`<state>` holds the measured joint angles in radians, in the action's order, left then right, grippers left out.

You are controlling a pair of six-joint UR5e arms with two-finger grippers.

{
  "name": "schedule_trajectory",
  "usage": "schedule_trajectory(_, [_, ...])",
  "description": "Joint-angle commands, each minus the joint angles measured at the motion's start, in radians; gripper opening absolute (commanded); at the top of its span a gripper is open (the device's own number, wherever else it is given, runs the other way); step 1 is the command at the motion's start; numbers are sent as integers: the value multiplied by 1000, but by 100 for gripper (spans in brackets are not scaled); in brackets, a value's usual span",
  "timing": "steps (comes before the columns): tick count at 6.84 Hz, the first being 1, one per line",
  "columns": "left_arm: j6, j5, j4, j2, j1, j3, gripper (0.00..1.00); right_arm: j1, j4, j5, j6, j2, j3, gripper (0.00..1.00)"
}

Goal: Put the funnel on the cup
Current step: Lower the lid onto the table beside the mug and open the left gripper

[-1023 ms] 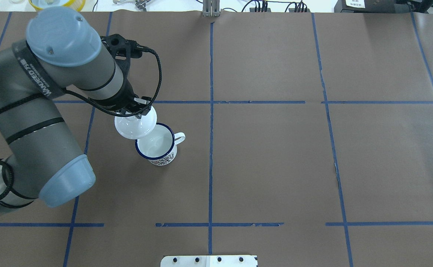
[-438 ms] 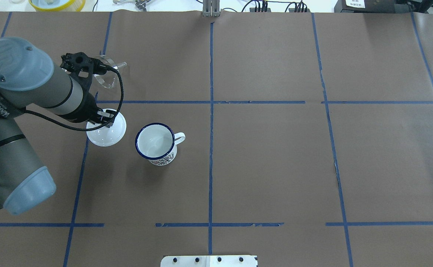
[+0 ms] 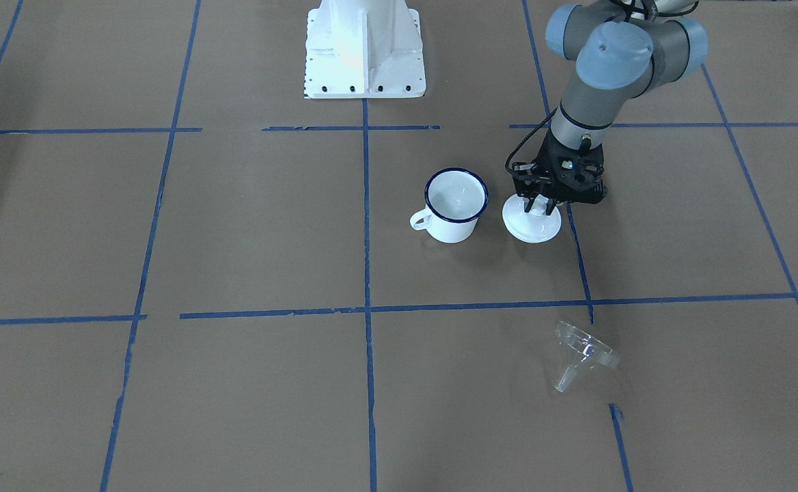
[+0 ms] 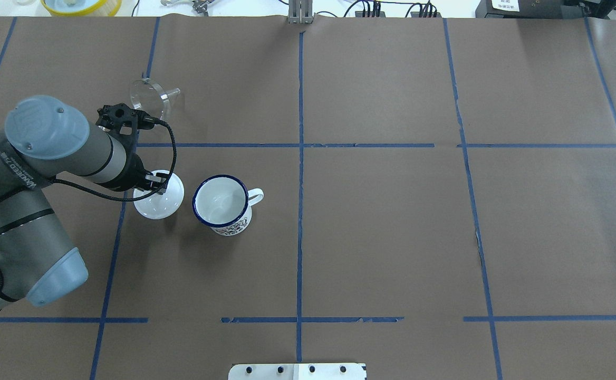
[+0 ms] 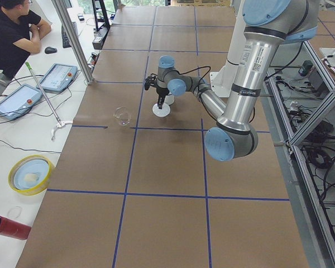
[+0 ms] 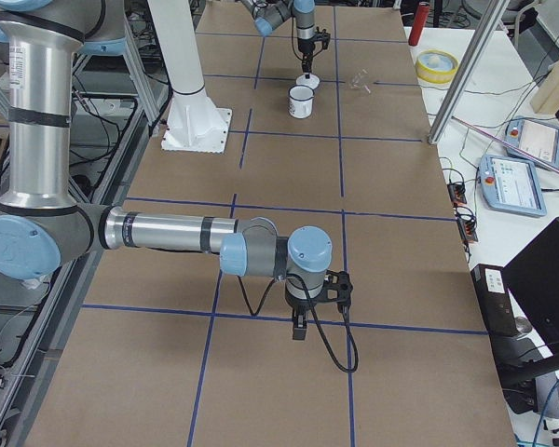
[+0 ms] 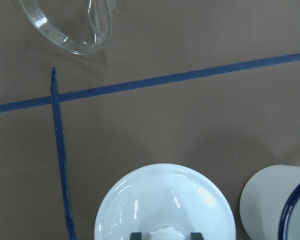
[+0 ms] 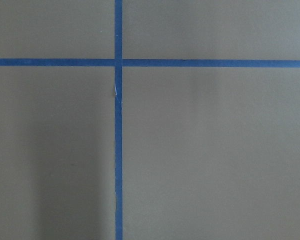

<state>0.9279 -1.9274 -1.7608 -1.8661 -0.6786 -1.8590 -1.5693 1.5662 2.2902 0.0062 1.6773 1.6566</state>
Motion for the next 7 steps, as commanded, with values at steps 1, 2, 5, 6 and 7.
schedule_trajectory(1, [-3,4,-29,18,4,24,0,0,0,0,0,1,0,100])
schedule_trajectory(2, [-3,4,-29,18,4,27,16,0,0,0,0,-1,0,100])
schedule_trajectory(5, [-4,4,-29,9,5,31,100,0,0,0,0,1,0,100])
schedule_trajectory(6, [2,1,-26,1,4,15,100,0,0,0,0,-1,0,100])
schedule_trajectory(7, [11,-4,-20,-20,-25,5,100,0,0,0,0,1,0,100])
